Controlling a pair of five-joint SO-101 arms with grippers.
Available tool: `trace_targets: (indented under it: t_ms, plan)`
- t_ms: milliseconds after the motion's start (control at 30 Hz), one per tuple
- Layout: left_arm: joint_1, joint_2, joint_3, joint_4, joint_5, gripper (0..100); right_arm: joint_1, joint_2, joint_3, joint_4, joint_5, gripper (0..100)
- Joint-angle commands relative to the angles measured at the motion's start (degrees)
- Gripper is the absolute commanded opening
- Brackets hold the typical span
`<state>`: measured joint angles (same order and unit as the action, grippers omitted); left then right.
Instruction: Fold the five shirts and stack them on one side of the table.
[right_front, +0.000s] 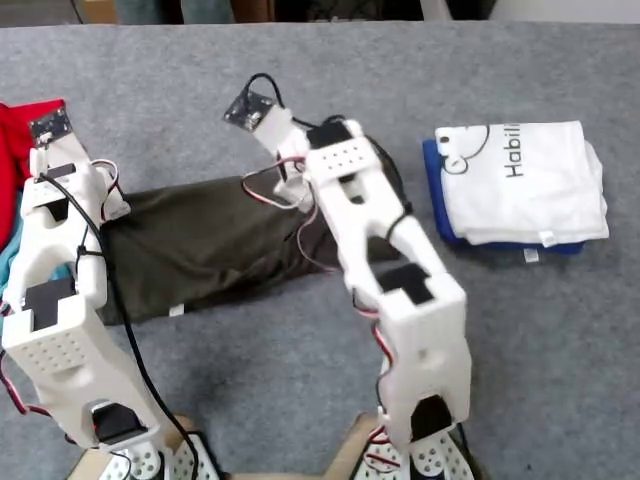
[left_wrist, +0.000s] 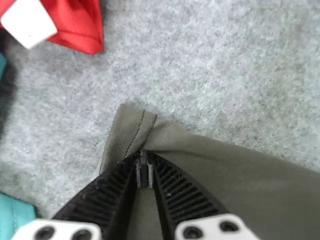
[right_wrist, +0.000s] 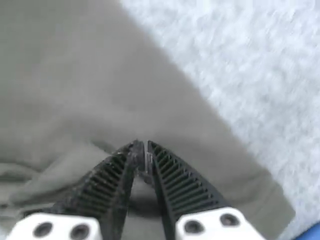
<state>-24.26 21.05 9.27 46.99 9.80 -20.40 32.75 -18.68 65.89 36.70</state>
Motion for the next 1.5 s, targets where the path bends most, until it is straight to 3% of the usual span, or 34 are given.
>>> trace_targets:
  t_ms: [0, 167, 267, 400, 767, 933, 1200, 1333, 1467]
  plan:
    - [-1.0, -1.4, -1.7, -1.0, -0.3, 3, 3.0, -1.5, -11.0, 9.8, -0.6, 2.1]
    - [-1.0, -1.4, -1.7, -0.9, -0.3, 3, 3.1, -5.1, -20.4, 36.0, -0.4, 2.1]
    - [-1.0, -1.4, -1.7, -0.8, -0.3, 3, 3.6, -8.7, -13.4, 35.4, -1.5, 2.1]
    - [-0.6, -1.5, -1.7, -0.8, -0.5, 3, -1.4, -13.4, 1.9, 33.1, -1.3, 2.1]
    - [0.7, -1.3, -1.5, -0.8, -0.5, 3, -5.8, -3.3, 12.5, -0.1, -1.8, 2.1]
    - [0.7, -1.3, -1.6, -0.8, -0.5, 3, -5.8, -0.3, 9.0, 3.5, -1.8, 2.1]
    - [0.7, -1.3, -1.6, -0.8, -0.5, 3, -3.3, -6.9, -3.4, 21.3, -1.8, 2.1]
    - [0.7, -1.3, -1.6, -0.8, -0.5, 3, -5.4, -6.1, -3.1, 19.3, -1.8, 2.1]
    - [0.7, -1.5, -1.5, -0.8, -0.5, 3, -6.2, 0.8, 0.6, 9.9, -1.8, 2.1]
